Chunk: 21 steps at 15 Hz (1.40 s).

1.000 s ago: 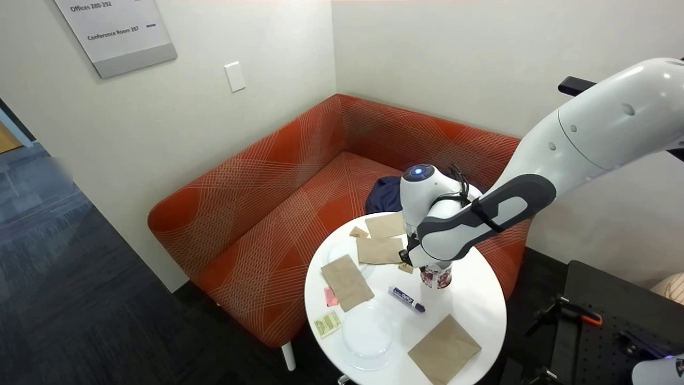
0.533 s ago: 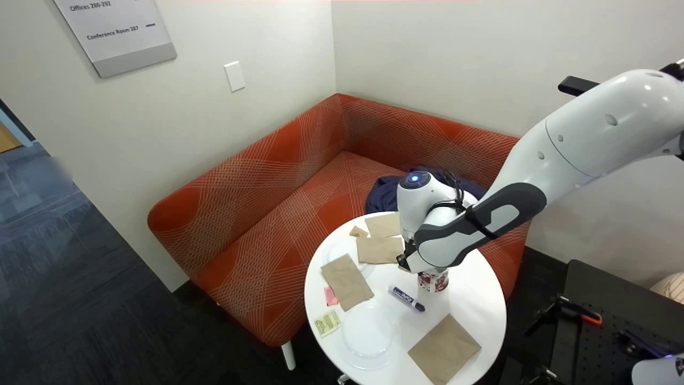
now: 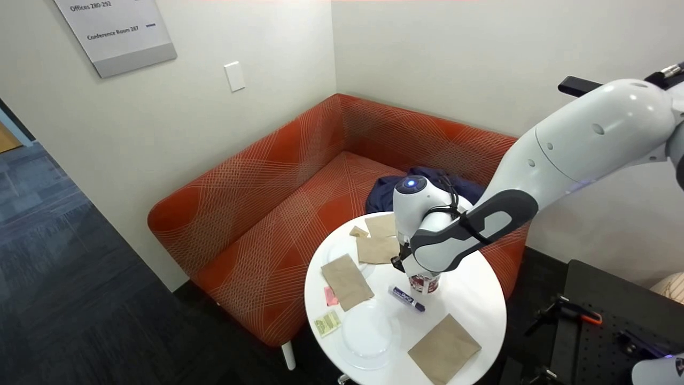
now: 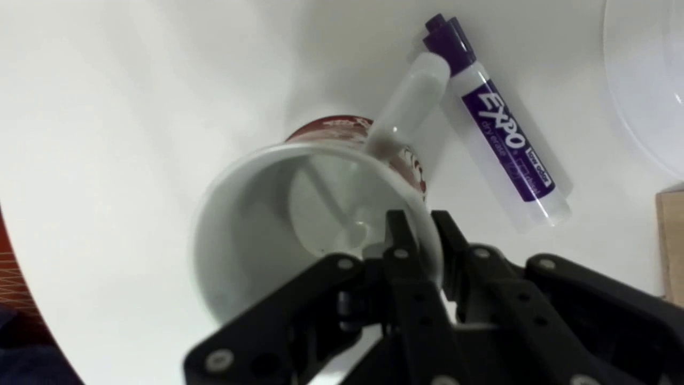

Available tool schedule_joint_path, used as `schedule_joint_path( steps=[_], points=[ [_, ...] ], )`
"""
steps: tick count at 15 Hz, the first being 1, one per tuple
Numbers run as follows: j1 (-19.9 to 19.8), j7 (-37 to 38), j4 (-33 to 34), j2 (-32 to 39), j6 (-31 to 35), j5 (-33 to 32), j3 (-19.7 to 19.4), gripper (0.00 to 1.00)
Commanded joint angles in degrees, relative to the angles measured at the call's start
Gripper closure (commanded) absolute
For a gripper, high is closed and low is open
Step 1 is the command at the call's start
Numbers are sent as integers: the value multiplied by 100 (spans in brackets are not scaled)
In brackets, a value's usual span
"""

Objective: Move the maroon cup to the middle of the table, then put the marker in the cup, then put the marker on the right side of the marker

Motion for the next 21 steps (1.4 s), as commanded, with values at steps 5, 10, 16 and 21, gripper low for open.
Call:
schedule_joint_path(
  steps=[5, 10, 16, 21],
  points=[
    [51, -159, -26, -223, -27, -21, -44, 21],
    [4, -346, -372, -743, -301, -18, -17, 0],
    [-2, -520, -781, -1629, -1047, -246, -36, 0],
    [-120, -1110, -668, -2069, -1411, -346, 136, 0]
  ],
)
